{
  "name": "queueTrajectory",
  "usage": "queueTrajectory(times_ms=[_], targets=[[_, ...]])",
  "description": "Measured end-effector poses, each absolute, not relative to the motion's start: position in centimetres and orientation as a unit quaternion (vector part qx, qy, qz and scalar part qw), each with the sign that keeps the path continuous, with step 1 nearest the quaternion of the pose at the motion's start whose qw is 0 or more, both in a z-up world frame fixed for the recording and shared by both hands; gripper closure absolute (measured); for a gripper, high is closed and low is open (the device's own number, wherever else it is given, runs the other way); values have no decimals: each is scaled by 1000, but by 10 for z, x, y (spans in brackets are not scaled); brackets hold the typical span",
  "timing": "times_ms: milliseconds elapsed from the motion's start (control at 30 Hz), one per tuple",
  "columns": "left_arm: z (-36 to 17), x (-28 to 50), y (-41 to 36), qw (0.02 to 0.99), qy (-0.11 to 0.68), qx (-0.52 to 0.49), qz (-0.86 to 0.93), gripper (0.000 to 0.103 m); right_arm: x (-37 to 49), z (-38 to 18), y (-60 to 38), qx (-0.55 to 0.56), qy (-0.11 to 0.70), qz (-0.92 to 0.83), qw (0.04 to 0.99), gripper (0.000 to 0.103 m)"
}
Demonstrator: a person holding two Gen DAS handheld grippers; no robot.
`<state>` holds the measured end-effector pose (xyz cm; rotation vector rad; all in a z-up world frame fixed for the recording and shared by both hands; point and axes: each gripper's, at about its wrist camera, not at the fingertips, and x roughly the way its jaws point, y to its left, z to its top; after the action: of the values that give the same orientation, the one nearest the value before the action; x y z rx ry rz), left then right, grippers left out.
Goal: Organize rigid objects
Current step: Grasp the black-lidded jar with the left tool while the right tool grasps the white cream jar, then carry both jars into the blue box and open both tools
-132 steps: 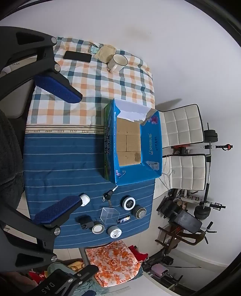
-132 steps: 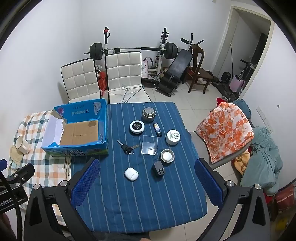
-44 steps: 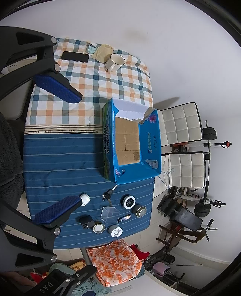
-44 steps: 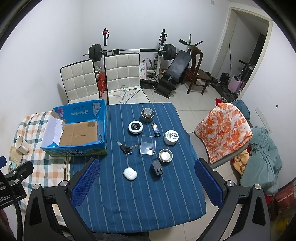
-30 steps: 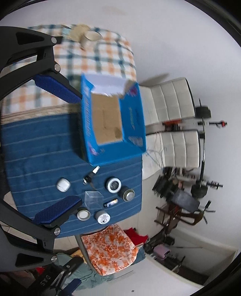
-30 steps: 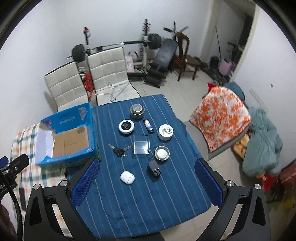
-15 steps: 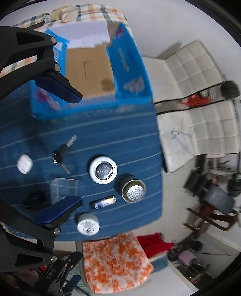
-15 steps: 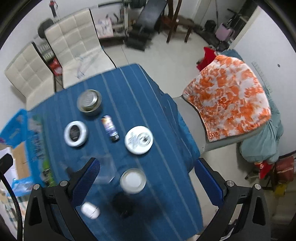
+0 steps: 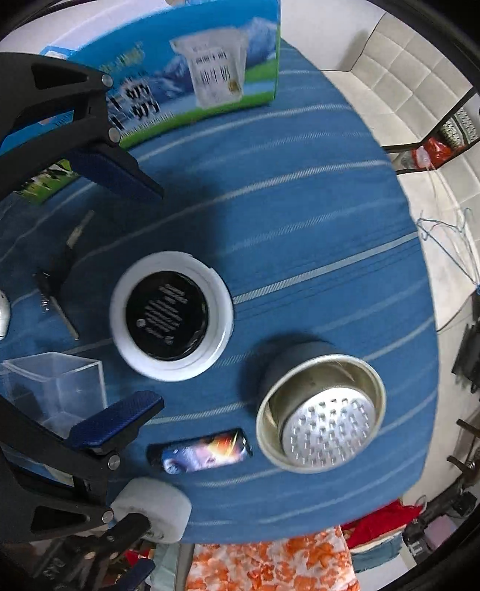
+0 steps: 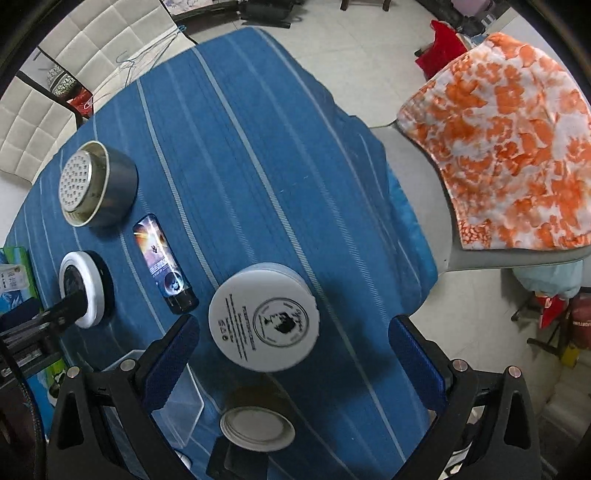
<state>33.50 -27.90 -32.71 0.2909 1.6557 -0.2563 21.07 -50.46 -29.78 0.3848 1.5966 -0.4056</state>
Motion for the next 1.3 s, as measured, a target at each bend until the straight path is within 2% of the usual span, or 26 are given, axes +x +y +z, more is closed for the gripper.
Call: queueTrajectory(times_ms=[500,567,600,667,700,733,833,1033,1300], targets=[[-366,330,-268,640,748,122,-125,1,221,-334,-502,198,727,-173,634,2],[-365,329,-265,644,745,121,-125,4,220,-339,-501,213,728,-169,629,7],[-360,330,-263,647,743,119,-124,8,220,-341,-501,220,729,-167,627,9],[-360,332,-265,653,738,115,-125,17,219,-344,-500,230,732,-164,621,19],[-357,334,-265,656,735,116,-125,26,219,-346,-500,231,733,-164,618,20],[-353,335,-263,660,732,116,-125,29,219,-346,-499,228,733,-167,619,21],[-345,335,-262,660,732,112,-127,29,219,-344,-499,216,732,-179,621,31],[-341,331,-259,672,719,121,-130,30,220,-342,-495,205,729,-177,629,32],[-311,313,-267,691,694,147,-137,30,217,-333,-484,181,721,-180,644,32]])
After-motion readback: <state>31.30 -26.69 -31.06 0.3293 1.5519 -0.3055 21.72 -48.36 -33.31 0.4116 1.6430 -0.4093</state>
